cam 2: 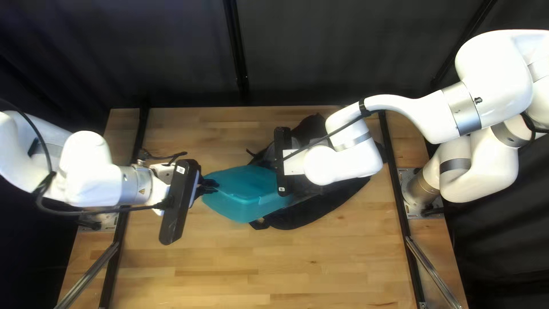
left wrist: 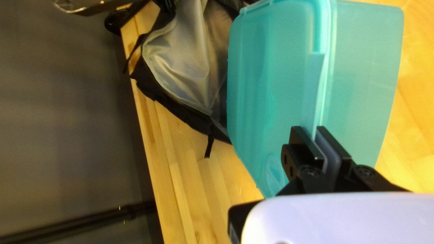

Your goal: Remove a lunch box from a kids backpack

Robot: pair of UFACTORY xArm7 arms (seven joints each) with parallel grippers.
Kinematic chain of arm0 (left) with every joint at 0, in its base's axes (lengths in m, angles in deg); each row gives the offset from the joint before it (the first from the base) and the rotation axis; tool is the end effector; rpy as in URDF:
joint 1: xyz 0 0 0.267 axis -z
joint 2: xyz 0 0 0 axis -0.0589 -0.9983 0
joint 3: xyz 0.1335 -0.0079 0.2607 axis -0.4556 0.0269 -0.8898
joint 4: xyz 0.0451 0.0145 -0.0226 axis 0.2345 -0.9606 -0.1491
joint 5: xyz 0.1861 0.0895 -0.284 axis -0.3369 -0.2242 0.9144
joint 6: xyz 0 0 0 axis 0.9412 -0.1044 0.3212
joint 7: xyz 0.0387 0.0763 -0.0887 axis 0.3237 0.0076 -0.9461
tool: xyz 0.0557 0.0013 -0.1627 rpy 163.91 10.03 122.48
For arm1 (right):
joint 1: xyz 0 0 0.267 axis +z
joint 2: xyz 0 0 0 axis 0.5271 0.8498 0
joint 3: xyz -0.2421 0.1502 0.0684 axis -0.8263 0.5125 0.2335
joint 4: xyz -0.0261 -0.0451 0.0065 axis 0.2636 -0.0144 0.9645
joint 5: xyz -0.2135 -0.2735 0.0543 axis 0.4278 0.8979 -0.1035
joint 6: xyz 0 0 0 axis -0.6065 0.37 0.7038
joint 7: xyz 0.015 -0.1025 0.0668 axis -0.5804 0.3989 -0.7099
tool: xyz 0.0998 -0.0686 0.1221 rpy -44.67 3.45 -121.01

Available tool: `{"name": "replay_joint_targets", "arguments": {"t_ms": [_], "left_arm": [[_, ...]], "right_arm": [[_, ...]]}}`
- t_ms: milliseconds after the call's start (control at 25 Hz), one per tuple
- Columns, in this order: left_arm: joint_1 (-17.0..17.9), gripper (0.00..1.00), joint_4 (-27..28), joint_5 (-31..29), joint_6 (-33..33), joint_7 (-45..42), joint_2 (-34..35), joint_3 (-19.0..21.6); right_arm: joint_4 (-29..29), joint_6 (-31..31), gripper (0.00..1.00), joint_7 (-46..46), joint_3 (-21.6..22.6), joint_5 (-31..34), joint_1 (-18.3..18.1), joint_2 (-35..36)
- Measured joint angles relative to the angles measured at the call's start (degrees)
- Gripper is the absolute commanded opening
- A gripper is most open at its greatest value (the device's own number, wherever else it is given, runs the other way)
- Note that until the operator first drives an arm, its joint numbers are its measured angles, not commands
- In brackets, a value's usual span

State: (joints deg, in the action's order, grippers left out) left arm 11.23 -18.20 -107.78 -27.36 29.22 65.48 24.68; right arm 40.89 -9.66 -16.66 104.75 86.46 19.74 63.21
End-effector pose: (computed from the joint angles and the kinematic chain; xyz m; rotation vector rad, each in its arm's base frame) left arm 0.4061 -0.0746 0.2954 -2.5371 0.6832 -0.8071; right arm 0.3582 -0.0527 0.1924 2.5841 0.0498 -0.1306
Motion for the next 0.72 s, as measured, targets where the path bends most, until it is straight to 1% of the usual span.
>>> {"name": "replay_joint_targets", "arguments": {"t_ms": [160, 320, 520, 720], "left_arm": [[2.0, 0.0, 1.5, 2.5, -4.4, 2.4, 1.6, -0.3], [3.1, 0.0, 3.2, 4.1, -7.7, 5.9, 2.5, -1.5], [3.6, 0.0, 5.2, 5.2, -12.5, 12.7, 4.4, -5.3], [2.9, 0.0, 7.0, 5.6, -18.0, 18.8, 6.2, -9.2]], "right_arm": [[1.3, -0.8, 0.0, -0.2, 0.2, -0.3, 0.4, -0.7], [2.6, -2.0, 0.0, -0.7, 0.9, -0.7, 1.2, -0.9], [4.6, -2.8, 0.0, -1.8, 2.4, -2.2, 3.0, -1.6], [6.3, -4.3, 0.0, -2.7, 3.7, -3.8, 4.7, -1.9]]}}
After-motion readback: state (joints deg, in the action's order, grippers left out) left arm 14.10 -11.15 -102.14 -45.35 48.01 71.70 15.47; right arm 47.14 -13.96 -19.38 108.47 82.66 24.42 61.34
